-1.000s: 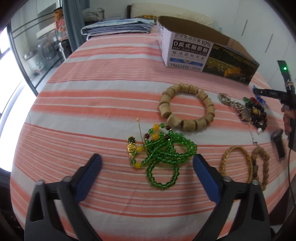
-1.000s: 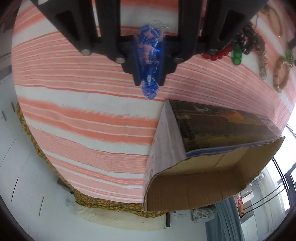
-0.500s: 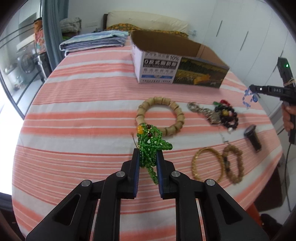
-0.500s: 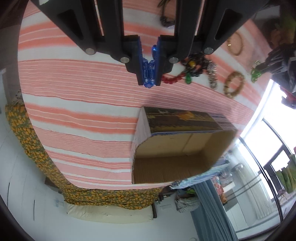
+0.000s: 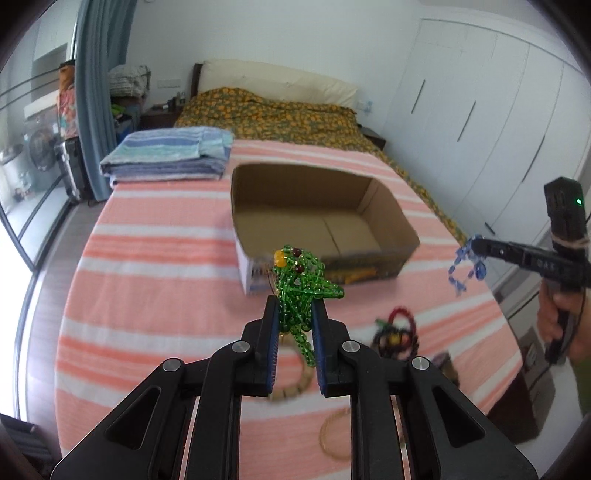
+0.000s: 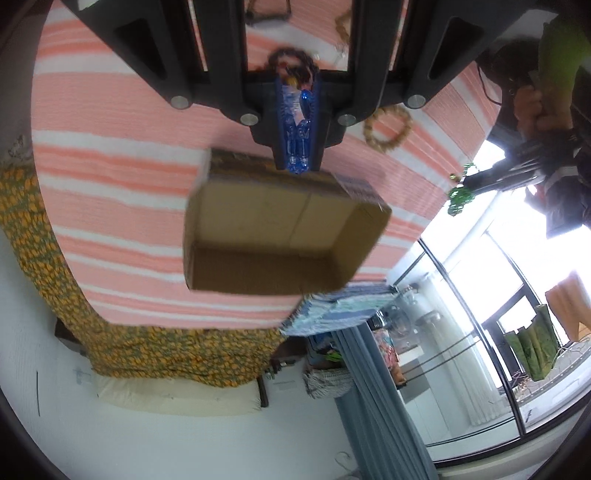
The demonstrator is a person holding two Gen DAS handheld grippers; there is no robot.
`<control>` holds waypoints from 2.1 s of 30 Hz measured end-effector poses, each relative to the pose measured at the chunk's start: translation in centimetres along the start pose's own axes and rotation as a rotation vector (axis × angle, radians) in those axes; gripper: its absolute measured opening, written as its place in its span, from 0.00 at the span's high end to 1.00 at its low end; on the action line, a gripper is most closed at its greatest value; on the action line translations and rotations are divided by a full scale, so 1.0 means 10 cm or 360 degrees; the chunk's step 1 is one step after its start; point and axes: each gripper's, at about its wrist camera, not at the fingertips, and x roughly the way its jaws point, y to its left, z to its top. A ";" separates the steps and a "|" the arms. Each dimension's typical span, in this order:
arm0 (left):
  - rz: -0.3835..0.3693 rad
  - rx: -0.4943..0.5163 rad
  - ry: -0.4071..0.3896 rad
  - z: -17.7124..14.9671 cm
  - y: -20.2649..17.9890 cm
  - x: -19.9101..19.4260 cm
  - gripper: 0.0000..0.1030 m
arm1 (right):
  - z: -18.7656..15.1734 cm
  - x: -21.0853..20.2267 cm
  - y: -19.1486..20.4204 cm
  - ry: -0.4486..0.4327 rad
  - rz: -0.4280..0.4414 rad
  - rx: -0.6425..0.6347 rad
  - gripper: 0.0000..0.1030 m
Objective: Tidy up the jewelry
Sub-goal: 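Lower both held pieces into the cardboard box and open both tools, then withdraw both tools from the box and move back over the jewelry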
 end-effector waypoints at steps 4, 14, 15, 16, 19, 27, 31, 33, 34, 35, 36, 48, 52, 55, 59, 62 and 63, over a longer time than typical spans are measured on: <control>0.0023 -0.0050 0.0014 0.42 -0.02 0.33 0.85 | 0.36 0.19 0.02 -0.0061 -0.0008 0.0007 0.89; 0.0129 0.0000 0.0165 0.73 -0.12 1.25 0.85 | 0.58 1.01 -0.37 0.0054 -0.0067 0.0137 0.88; 0.0147 0.0006 0.0171 0.72 -0.12 1.32 0.84 | 0.53 1.07 -0.40 0.0079 -0.0075 0.0161 0.86; 0.0166 0.0005 0.0178 0.70 -0.12 1.38 0.78 | 0.48 1.14 -0.45 0.0108 -0.0082 0.0189 0.70; 0.0234 -0.0027 0.0195 0.63 -0.09 1.49 0.32 | 0.32 1.26 -0.57 0.0161 -0.0061 0.0271 0.46; 0.0272 -0.0026 0.0134 0.48 0.02 1.38 0.22 | -0.05 1.31 -0.66 0.0269 -0.0025 0.0288 0.48; 0.0256 -0.0060 0.0109 0.36 0.07 1.21 0.21 | -0.11 1.25 -0.57 0.0333 -0.0052 0.0237 0.48; 0.0252 -0.0062 0.0084 0.31 0.09 1.11 0.21 | -0.12 1.19 -0.49 0.0279 -0.0128 0.0156 0.48; 0.0252 -0.0059 0.0072 0.27 0.10 1.06 0.21 | -0.12 1.08 -0.44 0.0189 -0.0176 0.0113 0.48; 0.0256 -0.0052 0.0053 0.22 0.09 0.97 0.21 | -0.13 0.96 -0.40 0.0090 -0.0210 0.0087 0.47; 0.0261 -0.0043 0.0033 0.19 0.09 0.90 0.18 | -0.09 0.87 -0.35 0.0026 -0.0226 0.0081 0.47; 0.0409 -0.0079 -0.0298 -0.75 0.14 -0.31 0.02 | -1.22 -0.31 -0.22 -0.0241 -0.0660 0.0015 0.21; 0.0473 -0.0154 -0.0313 -1.18 0.14 -0.47 0.02 | -1.89 -0.53 -0.25 -0.0180 -0.0800 0.0043 0.21; 0.0431 -0.0215 -0.0293 -1.43 0.12 -0.56 0.02 | -2.29 -0.60 -0.26 -0.0113 -0.0855 0.0126 0.21; 0.0437 -0.0174 -0.0266 -1.52 0.12 -0.84 0.02 | -2.63 -0.57 -0.26 -0.0057 -0.0818 0.0228 0.21; 0.0582 -0.0139 -0.0328 -1.51 0.23 -1.08 0.01 | -2.74 -0.45 -0.21 -0.0031 -0.0886 0.0189 0.21; 0.0610 -0.0137 -0.0341 -1.54 0.27 -1.13 0.01 | -2.74 -0.38 -0.18 -0.0017 -0.0893 0.0191 0.21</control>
